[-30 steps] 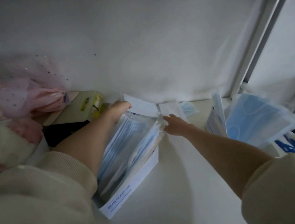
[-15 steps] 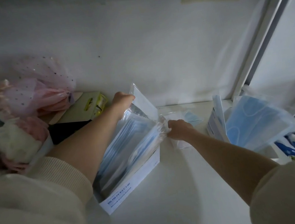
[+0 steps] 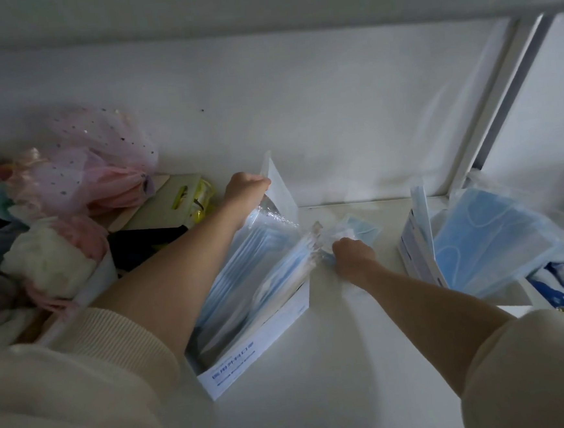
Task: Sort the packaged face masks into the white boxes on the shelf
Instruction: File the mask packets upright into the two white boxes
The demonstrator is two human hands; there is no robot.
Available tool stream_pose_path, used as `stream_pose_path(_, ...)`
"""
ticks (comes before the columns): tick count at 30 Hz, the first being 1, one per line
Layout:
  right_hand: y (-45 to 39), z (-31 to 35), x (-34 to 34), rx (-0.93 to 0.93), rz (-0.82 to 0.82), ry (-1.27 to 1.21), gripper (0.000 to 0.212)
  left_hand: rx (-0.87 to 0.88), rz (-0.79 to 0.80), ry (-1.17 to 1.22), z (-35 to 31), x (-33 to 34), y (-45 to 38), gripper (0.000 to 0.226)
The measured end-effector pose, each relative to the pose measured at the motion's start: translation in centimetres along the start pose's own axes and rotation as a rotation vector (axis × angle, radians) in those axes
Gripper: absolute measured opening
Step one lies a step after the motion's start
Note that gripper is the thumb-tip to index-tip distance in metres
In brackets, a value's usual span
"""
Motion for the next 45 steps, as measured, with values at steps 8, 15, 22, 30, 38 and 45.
stream_pose_path(8, 2.8, -3.8, -8.2, 0.27, -0.434, -1.167, 0.012, 0.321, -0.067, -0.164, -8.5, 0.5, 3.8, 0.028)
stream_pose_path(15, 6.8, -4.7, -13.2, 0.129, -0.499, -1.64, 0.018, 0.229, 0.287, -0.077, -13.4, 8.2, 10.3, 0.018)
stream_pose_path(22, 11.3, -7.7, -12.7, 0.045, -0.478, -1.284, 0.057, -0.006, 0.487, 0.294, -12.9, 13.4, 16.0, 0.031)
stream_pose_path(30, 15.2, -15.2, -12.9, 0.288, -0.706, -1.417, 0.016, 0.088, 0.261, -0.033, -10.6, 16.4, 16.4, 0.086)
stream_pose_path(38, 16.0, -17.8, -11.5, 0.255, -0.556, -1.673, 0.018, -0.125, 0.474, 0.252, -8.7, 22.4, 16.3, 0.064)
stream_pose_path(45, 16.6, -21.0, -11.5, 0.549, -0.849, -1.321, 0.014, -0.035, 0.288, 0.249, -7.9, 23.6, 16.0, 0.038)
Point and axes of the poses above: each hand's wrist, its own y-axis away from the middle knuckle, its own x-axis out of the palm, z = x × y, the point moved 5 cm from there along -y, towards the middle knuckle, and after that the axes turned 7 degrees about y, right-handed, at the moved point
